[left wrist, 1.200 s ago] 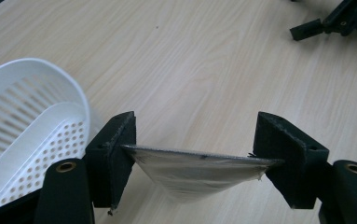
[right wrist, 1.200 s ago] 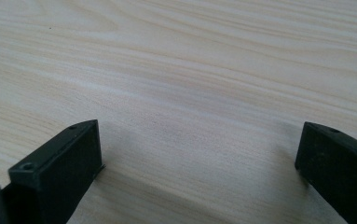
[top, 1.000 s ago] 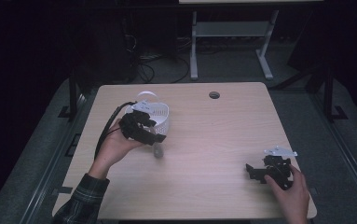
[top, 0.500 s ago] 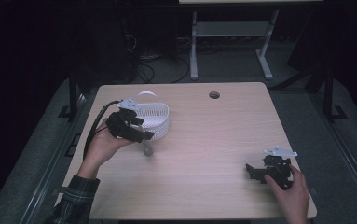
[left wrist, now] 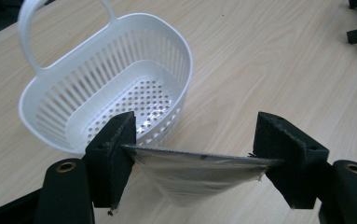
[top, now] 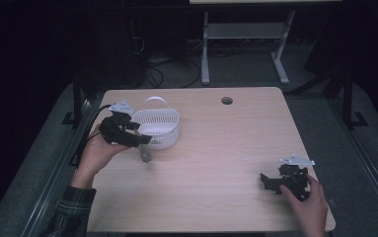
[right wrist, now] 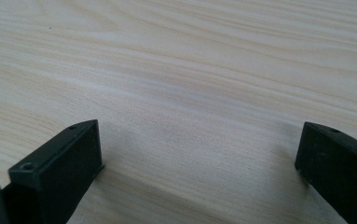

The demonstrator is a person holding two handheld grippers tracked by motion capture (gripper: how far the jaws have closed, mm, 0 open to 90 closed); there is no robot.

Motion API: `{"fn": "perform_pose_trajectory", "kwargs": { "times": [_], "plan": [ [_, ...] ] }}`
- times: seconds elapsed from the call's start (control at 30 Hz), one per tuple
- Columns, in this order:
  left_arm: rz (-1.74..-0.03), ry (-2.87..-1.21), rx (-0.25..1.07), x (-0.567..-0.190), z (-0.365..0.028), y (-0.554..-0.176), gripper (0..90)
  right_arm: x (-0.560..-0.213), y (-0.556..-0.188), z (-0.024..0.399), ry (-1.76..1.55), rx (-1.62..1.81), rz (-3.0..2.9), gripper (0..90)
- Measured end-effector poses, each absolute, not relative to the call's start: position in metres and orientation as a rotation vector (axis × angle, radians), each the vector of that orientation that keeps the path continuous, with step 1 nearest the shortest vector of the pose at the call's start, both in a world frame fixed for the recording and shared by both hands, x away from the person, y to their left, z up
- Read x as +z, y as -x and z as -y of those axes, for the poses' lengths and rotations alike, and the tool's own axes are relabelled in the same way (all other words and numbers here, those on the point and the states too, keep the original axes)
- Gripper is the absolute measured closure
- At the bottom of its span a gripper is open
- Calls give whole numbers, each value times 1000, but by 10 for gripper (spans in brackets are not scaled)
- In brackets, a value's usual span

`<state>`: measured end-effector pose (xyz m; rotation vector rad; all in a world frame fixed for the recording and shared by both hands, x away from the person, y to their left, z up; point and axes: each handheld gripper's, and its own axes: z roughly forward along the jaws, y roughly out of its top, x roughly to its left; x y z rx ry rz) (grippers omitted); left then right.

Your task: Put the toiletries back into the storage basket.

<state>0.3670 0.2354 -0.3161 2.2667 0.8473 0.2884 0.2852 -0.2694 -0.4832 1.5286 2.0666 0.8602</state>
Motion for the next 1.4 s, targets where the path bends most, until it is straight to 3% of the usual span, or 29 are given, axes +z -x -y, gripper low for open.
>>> {"fn": "perform_pose_trajectory", "kwargs": {
  "times": [1.4],
  "plan": [
    [-904, -2201, 366, -257, -257, -381, 299, -483, -285, 269, -1529, 861, -2067, 0]
  ]
}}
